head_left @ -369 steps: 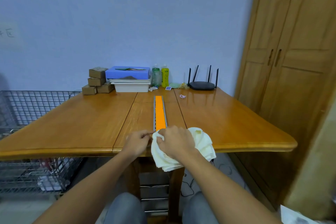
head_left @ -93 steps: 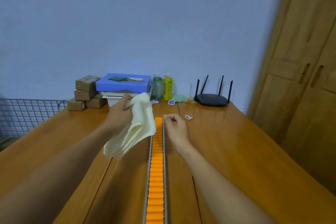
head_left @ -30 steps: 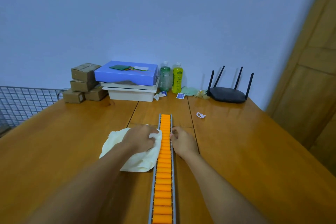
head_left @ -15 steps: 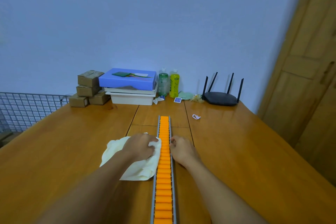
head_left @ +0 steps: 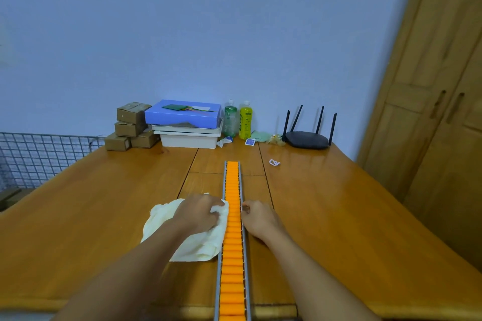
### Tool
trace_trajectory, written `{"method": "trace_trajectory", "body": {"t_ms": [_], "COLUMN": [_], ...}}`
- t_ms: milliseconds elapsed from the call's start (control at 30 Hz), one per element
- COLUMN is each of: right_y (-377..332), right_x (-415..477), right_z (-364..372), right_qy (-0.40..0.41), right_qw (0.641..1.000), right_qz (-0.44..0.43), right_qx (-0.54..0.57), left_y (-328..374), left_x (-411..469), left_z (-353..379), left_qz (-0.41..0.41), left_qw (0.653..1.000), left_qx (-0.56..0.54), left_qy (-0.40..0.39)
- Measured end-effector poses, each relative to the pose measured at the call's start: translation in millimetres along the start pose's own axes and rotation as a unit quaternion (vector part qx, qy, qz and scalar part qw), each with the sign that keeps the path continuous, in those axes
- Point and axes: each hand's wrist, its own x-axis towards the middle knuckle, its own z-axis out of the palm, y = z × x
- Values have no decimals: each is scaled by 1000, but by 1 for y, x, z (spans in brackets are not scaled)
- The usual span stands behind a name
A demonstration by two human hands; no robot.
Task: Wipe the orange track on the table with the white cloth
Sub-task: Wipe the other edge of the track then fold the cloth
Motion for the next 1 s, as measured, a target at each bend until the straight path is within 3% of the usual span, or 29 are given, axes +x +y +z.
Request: {"method": "trace_trajectory", "body": {"t_ms": [1000], "right_y": [-8], "right_x": [-126], "right_z": [11], "right_qy": [32], "right_qw": [999], "right_qz": [27], "right_qx": [20], "left_y": [46], "left_x": [-132], "left_z": [-8], "left_qz": [10], "left_qw": [1000], "left_qx": [9], "left_qy": [16]}}
